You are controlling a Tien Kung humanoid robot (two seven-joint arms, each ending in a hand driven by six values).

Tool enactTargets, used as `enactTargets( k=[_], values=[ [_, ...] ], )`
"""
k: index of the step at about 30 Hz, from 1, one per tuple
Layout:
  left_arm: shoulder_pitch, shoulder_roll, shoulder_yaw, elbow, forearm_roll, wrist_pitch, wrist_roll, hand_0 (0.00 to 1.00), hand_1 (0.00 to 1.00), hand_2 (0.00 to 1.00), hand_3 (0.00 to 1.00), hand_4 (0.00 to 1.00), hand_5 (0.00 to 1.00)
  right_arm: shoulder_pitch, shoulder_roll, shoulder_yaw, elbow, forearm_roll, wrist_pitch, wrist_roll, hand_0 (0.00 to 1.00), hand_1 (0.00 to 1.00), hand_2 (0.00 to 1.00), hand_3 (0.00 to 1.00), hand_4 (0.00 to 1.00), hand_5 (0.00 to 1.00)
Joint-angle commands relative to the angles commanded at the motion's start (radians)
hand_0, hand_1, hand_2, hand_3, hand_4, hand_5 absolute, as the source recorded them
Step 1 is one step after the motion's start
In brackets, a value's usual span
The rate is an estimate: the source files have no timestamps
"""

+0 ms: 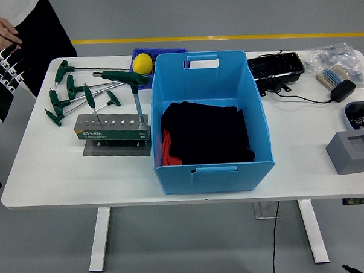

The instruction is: Lift tool from toolbox,place it in box,lift tool from toolbox,place it in box

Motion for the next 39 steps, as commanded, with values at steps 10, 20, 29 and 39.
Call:
enactTargets(
  k=[10, 20, 29, 39],
  values=[
    [0.004, 0.001, 0.006, 0.009, 0.005, 0.002, -0.002, 0.857, 0.917, 0.93, 0.85, 0.998, 0.998, -0.007, 0.004, 0.0, -0.001, 0.004, -0.003, 0.0, 0.619, 0.592, 0.655, 0.545, 0.782, 0.65],
    [0.006, 0.001, 0.014, 0.006, 0.007, 0.006, -0.007, 0.857, 0.917, 0.921, 0.843, 0.998, 0.998, -0.014, 0.007, 0.012, -0.003, -0.017, -0.003, -0.007, 0.621, 0.592, 0.66, 0.546, 0.782, 0.65],
    [0.007, 0.0, 0.02, 0.005, 0.01, 0.015, -0.014, 0.853, 0.912, 0.913, 0.835, 0.998, 0.998, -0.016, 0.009, 0.016, -0.003, -0.014, 0.007, -0.031, 0.648, 0.631, 0.725, 0.547, 0.782, 0.65],
    [-0.011, 0.006, 0.039, -0.017, 0.039, 0.032, -0.03, 0.85, 0.903, 0.901, 0.828, 0.998, 0.998, -0.015, 0.007, 0.003, -0.001, 0.011, 0.011, -0.028, 0.647, 0.631, 0.713, 0.547, 0.783, 0.65]
  ],
)
